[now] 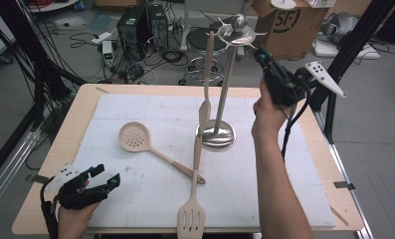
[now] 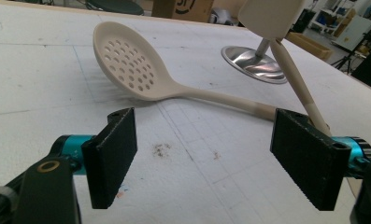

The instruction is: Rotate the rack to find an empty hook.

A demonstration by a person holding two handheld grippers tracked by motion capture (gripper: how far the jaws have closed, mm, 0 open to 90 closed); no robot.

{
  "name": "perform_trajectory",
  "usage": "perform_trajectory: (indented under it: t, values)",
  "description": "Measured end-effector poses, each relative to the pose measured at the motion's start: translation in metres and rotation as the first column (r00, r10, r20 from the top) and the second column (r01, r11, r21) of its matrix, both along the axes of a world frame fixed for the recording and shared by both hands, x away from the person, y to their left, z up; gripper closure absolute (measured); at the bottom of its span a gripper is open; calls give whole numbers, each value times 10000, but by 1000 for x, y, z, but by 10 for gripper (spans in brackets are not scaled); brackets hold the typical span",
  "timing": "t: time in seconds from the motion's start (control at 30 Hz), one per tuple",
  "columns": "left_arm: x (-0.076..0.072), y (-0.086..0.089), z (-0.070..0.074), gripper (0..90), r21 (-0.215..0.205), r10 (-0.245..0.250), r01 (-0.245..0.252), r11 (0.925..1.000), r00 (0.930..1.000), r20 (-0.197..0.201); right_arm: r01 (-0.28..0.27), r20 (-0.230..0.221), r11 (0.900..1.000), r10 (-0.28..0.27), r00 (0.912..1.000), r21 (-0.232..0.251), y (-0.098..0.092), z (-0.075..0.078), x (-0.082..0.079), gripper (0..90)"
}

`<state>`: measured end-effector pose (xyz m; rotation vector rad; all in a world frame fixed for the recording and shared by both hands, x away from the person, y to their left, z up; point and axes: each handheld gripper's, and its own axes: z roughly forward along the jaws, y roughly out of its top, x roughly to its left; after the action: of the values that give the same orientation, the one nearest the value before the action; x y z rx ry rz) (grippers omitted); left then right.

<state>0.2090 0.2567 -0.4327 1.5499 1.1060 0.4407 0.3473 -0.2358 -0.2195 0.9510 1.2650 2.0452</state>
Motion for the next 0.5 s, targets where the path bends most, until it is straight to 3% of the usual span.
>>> perform_trajectory:
  t: [0.4,0.5]
  values:
    - [0,0,0,235,-54,5,-5,10000,10000,-4,119,215,9991,-110,9997,-404,11,2,-5,900]
    - [1,0,0,235,8,-31,31,10000,10000,-16,101,321,9973,-78,9995,-728,17,2,-6,900]
